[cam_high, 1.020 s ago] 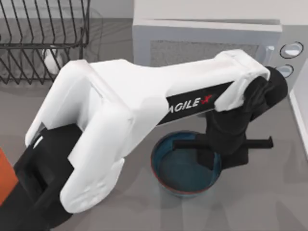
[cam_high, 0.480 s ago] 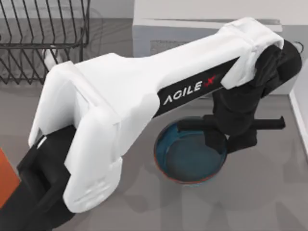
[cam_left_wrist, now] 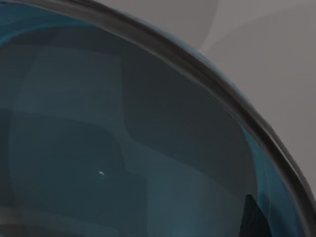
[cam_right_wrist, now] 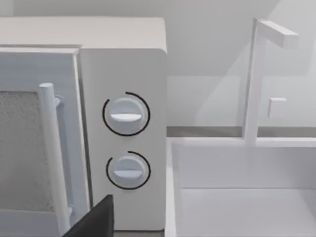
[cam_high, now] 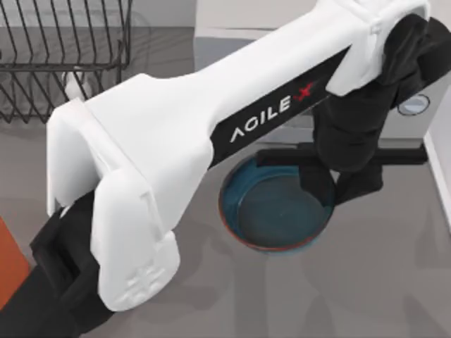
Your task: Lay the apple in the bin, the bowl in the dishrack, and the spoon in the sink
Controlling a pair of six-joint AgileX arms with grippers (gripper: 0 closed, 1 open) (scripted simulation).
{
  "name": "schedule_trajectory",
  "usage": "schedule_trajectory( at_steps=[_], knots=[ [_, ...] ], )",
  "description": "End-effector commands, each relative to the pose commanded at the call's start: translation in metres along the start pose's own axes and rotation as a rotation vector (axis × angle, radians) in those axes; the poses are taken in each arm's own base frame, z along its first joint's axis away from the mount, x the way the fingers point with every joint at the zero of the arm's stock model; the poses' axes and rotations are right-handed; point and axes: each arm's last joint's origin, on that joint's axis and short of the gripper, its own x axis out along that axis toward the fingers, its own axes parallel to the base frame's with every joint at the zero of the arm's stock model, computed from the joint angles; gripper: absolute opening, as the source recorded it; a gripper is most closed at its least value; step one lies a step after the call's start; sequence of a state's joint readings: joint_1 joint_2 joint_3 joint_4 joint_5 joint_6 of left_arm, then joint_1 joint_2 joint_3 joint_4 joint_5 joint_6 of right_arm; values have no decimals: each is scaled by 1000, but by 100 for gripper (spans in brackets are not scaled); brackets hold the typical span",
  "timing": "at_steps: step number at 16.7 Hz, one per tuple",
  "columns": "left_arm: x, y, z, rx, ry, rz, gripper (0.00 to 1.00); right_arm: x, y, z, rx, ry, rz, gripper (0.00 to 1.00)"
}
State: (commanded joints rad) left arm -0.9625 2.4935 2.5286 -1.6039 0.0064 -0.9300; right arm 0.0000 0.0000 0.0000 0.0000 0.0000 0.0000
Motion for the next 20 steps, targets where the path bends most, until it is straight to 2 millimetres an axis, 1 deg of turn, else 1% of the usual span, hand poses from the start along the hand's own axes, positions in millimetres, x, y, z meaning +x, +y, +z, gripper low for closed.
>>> schedule_trajectory(
  at_steps=[3,4,5,7,9,10,12,14,15,16,18,20],
  knots=[
    [-1,1,0,-1,-3,-4,0,0,0,0,0,0,0,100],
    [-2,4,3,-4,0,-8,0,0,0,0,0,0,0,100],
    [-5,10,8,-10,4,-17,0,0,0,0,0,0,0,100],
    [-16,30,21,-16,-3,-50,0,0,0,0,0,0,0,100],
    [-36,60,34,-4,-46,-105,0,0,0,0,0,0,0,100],
    [-50,78,40,4,-87,-141,0,0,0,0,0,0,0,100],
    [-85,123,46,22,-212,-225,0,0,0,0,0,0,0,100],
    [-130,169,36,55,-398,-319,0,0,0,0,0,0,0,100],
    [-149,191,28,66,-491,-354,0,0,0,0,0,0,0,100],
    [-163,212,20,70,-573,-378,0,0,0,0,0,0,0,100],
    [-182,246,6,78,-714,-405,0,0,0,0,0,0,0,100],
    [-195,267,-5,109,-845,-422,0,0,0,0,0,0,0,100]
  ],
)
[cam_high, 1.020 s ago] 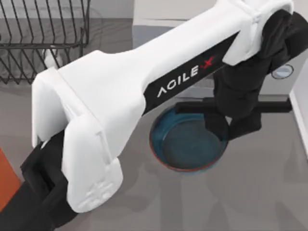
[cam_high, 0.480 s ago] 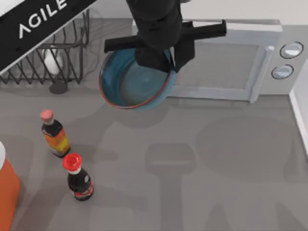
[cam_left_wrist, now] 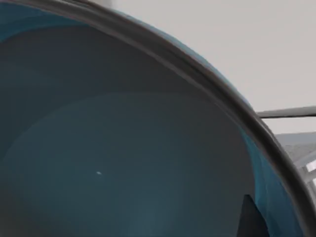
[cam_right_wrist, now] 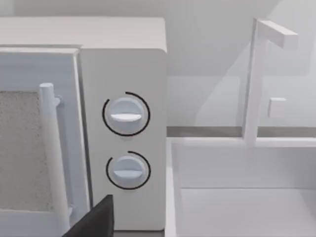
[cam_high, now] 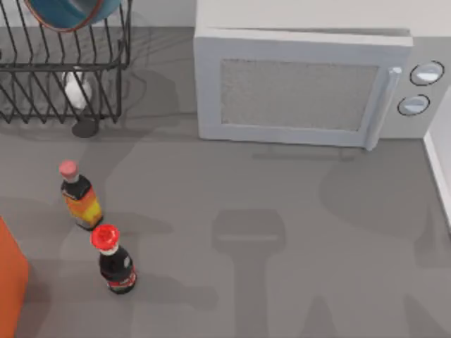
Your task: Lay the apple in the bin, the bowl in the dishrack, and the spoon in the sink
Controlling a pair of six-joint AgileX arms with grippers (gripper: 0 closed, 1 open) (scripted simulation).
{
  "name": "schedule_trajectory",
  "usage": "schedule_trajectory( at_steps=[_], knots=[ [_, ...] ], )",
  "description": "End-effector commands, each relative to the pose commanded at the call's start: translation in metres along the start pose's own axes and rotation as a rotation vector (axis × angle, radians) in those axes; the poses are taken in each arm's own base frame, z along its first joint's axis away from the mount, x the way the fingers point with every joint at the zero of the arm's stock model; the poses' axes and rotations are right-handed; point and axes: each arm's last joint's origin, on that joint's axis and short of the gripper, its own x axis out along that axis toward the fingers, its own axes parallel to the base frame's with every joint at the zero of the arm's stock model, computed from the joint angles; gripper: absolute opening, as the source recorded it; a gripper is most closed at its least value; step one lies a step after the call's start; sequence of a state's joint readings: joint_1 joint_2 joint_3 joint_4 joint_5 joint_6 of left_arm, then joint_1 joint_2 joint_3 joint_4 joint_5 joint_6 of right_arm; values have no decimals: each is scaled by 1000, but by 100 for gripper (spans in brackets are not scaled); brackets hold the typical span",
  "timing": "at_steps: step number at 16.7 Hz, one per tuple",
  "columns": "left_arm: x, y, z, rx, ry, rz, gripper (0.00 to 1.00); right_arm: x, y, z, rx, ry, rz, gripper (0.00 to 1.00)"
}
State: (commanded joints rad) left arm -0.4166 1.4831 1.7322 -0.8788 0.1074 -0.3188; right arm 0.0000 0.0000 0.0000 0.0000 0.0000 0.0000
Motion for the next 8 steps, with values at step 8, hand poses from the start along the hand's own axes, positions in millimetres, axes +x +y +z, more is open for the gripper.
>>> schedule_trajectory(
  at_steps=[8],
  knots=[
    [-91,82,-23,138,-500,148,0,0,0,0,0,0,0,100]
  ],
)
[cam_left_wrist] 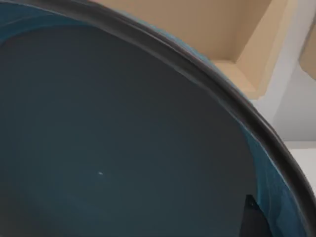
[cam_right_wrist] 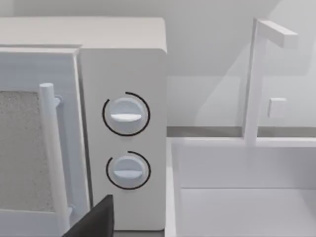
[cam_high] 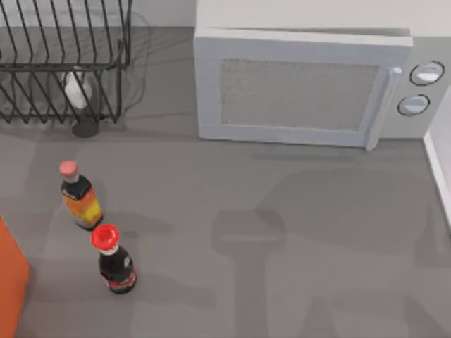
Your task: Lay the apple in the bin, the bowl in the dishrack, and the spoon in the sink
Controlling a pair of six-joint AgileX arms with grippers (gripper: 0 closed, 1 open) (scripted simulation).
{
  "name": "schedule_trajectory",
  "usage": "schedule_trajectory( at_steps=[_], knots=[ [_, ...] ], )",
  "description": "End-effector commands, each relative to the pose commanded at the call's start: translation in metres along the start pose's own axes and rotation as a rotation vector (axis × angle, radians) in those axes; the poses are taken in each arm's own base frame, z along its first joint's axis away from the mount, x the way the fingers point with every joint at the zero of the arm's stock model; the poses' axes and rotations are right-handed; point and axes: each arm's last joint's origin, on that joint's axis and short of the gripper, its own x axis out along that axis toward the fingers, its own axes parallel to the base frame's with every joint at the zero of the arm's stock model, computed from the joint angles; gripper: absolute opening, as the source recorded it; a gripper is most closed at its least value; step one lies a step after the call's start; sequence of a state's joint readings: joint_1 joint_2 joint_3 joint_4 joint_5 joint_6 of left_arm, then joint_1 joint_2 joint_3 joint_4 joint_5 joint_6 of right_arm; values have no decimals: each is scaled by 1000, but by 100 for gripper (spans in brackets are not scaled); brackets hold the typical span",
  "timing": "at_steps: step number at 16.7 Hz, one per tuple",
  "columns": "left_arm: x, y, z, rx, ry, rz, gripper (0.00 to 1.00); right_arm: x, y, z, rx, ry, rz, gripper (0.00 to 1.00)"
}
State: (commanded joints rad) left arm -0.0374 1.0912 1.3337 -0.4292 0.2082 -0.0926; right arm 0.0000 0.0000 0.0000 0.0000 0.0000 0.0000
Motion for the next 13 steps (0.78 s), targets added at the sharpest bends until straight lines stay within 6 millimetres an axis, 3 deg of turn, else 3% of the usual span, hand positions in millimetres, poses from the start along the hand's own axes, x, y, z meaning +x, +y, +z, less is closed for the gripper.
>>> schedule_trajectory(
  at_steps=[5,13],
  knots=[
    [-44,31,-18,112,-183,189,0,0,0,0,0,0,0,100],
    [-42,34,-20,122,-191,208,0,0,0,0,0,0,0,100]
  ],
)
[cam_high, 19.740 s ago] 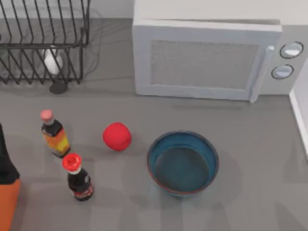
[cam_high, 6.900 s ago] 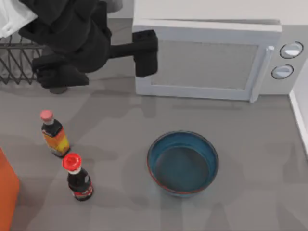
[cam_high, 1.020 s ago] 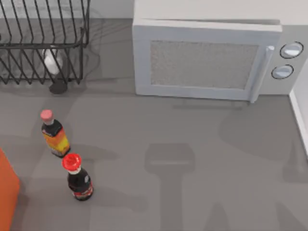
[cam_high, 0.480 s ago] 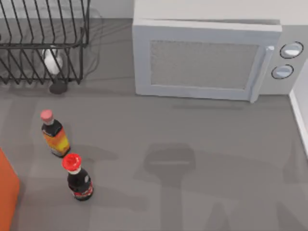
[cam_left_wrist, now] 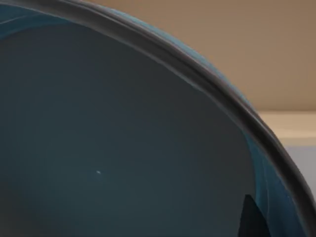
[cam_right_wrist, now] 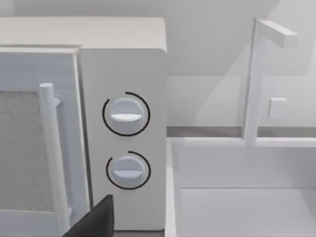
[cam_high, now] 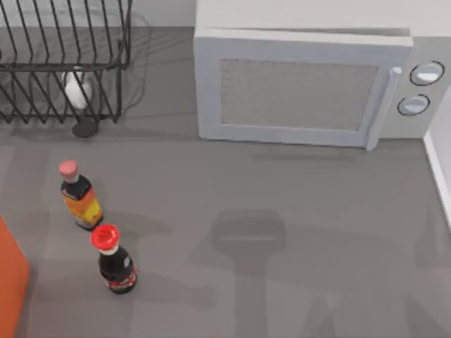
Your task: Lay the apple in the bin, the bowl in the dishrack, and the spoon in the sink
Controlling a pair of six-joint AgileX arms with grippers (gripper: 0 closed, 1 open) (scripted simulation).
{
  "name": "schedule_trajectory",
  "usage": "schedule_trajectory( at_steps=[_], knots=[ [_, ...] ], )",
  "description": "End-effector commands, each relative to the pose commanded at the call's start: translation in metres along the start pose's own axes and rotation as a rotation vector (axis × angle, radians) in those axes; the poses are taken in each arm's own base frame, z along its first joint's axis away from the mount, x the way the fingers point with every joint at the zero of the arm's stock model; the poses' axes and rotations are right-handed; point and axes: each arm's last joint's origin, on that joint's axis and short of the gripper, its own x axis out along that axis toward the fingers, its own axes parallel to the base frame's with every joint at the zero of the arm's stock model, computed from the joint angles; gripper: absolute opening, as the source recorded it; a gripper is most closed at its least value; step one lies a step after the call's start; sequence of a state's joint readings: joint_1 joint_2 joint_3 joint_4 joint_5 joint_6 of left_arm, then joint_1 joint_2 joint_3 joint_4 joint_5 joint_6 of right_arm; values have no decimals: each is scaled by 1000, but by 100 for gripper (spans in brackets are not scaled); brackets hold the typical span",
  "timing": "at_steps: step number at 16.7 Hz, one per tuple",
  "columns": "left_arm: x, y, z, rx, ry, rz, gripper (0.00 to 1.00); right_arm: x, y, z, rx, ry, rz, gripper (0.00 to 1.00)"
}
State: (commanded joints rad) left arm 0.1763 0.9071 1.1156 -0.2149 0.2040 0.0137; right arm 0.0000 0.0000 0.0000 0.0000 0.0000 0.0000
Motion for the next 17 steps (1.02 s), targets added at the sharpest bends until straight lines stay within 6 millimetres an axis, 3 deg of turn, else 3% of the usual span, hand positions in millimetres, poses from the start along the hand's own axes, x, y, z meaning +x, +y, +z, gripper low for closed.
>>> schedule_trajectory(
  at_steps=[2,5,11,14,17],
  knots=[
    [17,3,-5,0,3,0,0,0,0,0,0,0,0,100],
    [65,9,-26,-4,12,3,0,0,0,0,0,0,0,100],
    [162,11,-108,-3,-43,5,0,0,0,0,0,0,0,100],
    [186,6,-157,-1,-37,3,0,0,0,0,0,0,0,100],
    [195,1,-192,0,-9,2,0,0,0,0,0,0,0,100]
  ],
)
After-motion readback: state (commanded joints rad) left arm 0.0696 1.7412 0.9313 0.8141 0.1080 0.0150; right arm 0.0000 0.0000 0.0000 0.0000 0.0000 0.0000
